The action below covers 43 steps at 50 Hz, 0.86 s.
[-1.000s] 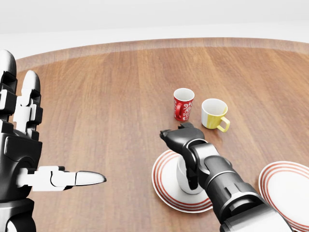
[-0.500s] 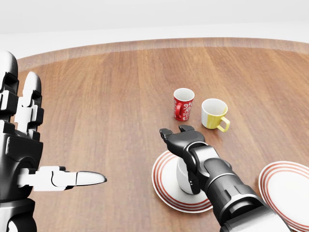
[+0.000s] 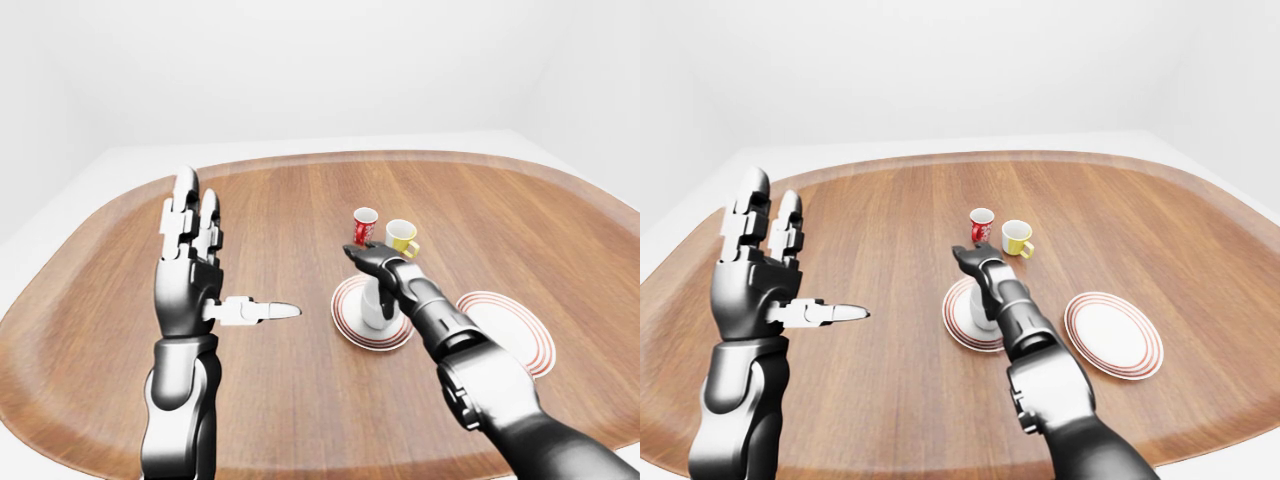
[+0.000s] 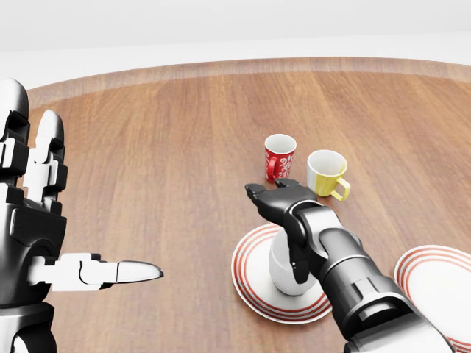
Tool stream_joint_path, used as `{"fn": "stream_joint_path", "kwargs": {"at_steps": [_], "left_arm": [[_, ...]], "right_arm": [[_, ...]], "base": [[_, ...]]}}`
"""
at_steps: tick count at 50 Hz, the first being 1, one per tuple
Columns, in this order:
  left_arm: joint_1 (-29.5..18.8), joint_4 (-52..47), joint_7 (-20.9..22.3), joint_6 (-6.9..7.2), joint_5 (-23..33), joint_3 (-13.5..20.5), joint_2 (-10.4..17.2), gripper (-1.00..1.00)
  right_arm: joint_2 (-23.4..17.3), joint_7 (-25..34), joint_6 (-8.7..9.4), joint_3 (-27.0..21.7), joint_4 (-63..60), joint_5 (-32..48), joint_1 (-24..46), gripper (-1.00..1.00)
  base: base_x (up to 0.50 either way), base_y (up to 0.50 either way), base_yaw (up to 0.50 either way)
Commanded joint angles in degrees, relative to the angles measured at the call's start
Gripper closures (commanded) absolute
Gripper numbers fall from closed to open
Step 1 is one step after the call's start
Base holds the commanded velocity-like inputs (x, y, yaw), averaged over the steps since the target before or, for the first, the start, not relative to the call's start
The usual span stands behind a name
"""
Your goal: Put the white mug on the left plate.
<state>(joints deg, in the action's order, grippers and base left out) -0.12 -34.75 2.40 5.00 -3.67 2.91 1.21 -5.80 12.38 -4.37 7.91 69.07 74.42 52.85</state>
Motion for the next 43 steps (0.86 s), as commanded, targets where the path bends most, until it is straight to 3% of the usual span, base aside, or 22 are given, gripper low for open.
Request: {"fn": "stream_joint_path", "kwargs": {"at_steps": [1, 4, 8, 9, 11, 17, 21, 26, 43], "left_arm": [[-0.1, -0.19, 0.0, 0.0, -0.06, 0.18, 0.04, -1.0], [-0.25, -0.29, 0.0, 0.0, -0.2, 0.38, 0.09, -1.0], [-0.19, -0.1, 0.02, 0.0, -0.16, 0.31, 0.11, -1.0], [-0.21, -0.26, 0.05, 0.0, -0.21, 0.32, 0.12, -1.0], [-0.23, -0.34, 0.05, 0.0, -0.25, 0.47, 0.16, -1.0], [0.04, -0.08, 0.08, 0.0, 0.07, 0.12, 0.08, -1.0], [-0.62, -0.55, -0.02, 0.0, -0.16, 0.6, 0.2, -1.0], [-0.61, -0.4, 0.0, 0.0, -0.24, 0.73, 0.22, -1.0], [-0.54, -0.32, 0.0, 0.0, -0.1, 0.52, 0.18, -1.0]], "right_arm": [[-0.97, 10.8, -0.63, -1.83, -13.47, -3.73, -2.87, -1.0], [-0.74, 17.35, 0.77, -2.73, -22.0, -5.9, -4.65, -1.0], [-0.13, 25.53, 4.07, -4.11, -32.89, -10.01, -6.35, -1.0], [0.44, 27.62, 6.52, -5.08, -37.88, -11.97, -7.3, -1.0], [0.74, 27.62, 9.37, -5.63, -43.49, -14.81, -8.15, -1.0], [3.67, 27.62, 9.37, -8.54, -63.5, -28.6, -6.96, -1.0], [2.82, 27.62, 9.37, -10.18, -66.15, -37.19, -7.44, -1.0], [0.93, 27.62, 9.37, -8.98, -67.07, -45.32, -17.01, -1.0], [2.76, 19.32, 9.37, -5.32, -75.47, -51.53, -35.93, -1.0]], "base": [[0.0, 0.0, 0.0], [0.0, 0.0, 0.0], [0.0, 0.0, 0.0], [0.0, 0.0, 0.0], [0.0, 0.0, 0.0], [0.0, 0.0, 0.0], [0.0, 0.0, 0.0], [0.0, 0.0, 0.0], [0.0, 0.0, 0.0]]}}
